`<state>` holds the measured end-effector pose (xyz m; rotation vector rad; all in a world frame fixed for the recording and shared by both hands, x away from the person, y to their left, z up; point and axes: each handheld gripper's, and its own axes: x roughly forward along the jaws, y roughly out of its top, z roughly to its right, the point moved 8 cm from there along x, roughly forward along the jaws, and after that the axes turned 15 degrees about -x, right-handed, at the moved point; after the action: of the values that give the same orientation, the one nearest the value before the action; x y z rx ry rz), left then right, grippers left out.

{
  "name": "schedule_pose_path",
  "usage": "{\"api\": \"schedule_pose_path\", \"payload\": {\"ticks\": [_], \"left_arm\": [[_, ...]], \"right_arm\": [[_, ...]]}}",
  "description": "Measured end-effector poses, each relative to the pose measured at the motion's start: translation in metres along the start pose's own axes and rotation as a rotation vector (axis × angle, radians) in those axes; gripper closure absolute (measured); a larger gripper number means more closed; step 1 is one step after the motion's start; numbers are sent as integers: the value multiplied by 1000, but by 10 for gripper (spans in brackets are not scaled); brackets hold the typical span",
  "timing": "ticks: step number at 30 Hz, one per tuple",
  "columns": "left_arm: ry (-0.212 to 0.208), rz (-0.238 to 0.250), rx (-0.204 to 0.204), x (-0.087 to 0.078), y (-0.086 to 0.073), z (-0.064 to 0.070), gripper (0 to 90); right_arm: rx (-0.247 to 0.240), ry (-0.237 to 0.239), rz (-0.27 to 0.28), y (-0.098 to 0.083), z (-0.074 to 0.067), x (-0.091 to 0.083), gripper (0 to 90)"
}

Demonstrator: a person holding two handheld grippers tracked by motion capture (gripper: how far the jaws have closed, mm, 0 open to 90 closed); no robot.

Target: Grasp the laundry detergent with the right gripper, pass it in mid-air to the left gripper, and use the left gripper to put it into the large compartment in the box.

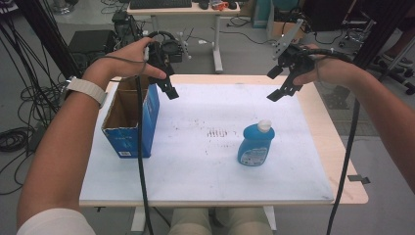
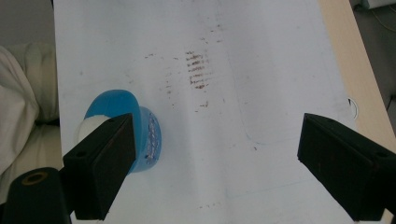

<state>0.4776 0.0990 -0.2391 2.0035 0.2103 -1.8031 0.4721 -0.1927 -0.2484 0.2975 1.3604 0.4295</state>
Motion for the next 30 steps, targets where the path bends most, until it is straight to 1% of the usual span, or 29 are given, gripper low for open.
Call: {"api": "schedule_pose_path", "payload": {"ticks": [2, 3, 4, 5, 6, 10, 13, 14, 16, 18, 19, 22, 30], "left_arm": [[-1, -4, -1, 0, 0, 1, 100], [-3, -3, -1, 0, 1, 1, 100], [-3, -3, -1, 0, 1, 1, 100], [-6, -5, -5, 1, 1, 1, 100], [-5, -7, -4, 1, 1, 1, 100], [-6, -10, -1, 0, 1, 2, 99], [-7, -14, -2, 0, 1, 2, 99], [-3, -17, -7, 0, 1, 2, 100], [1, -9, -5, -1, 1, 2, 99], [-4, -1, -8, -1, 1, 4, 100], [-1, 0, -7, -2, 1, 4, 100], [3, -1, -10, -3, 0, 4, 100], [4, -3, -10, -4, 0, 6, 99]], "right_arm": [[0, -1, 2, 0, 0, -2, 116], [10, 0, 5, 1, -2, -2, 116], [10, 0, 5, 1, -2, -2, 116], [6, 3, -1, 1, -2, -3, 116], [13, 2, 0, 1, -2, -4, 116], [-4, 0, -16, 0, -3, -7, 115], [-1, 2, -18, -1, -4, -9, 109], [6, 3, -30, -2, -5, -12, 105], [7, 2, -34, -2, -6, -14, 105], [0, -2, -42, -3, -8, -17, 103], [-4, -3, -42, -2, -9, -18, 103], [-32, -8, -52, -1, -13, -24, 104], [-39, -14, -55, 0, -20, -32, 96]]}}
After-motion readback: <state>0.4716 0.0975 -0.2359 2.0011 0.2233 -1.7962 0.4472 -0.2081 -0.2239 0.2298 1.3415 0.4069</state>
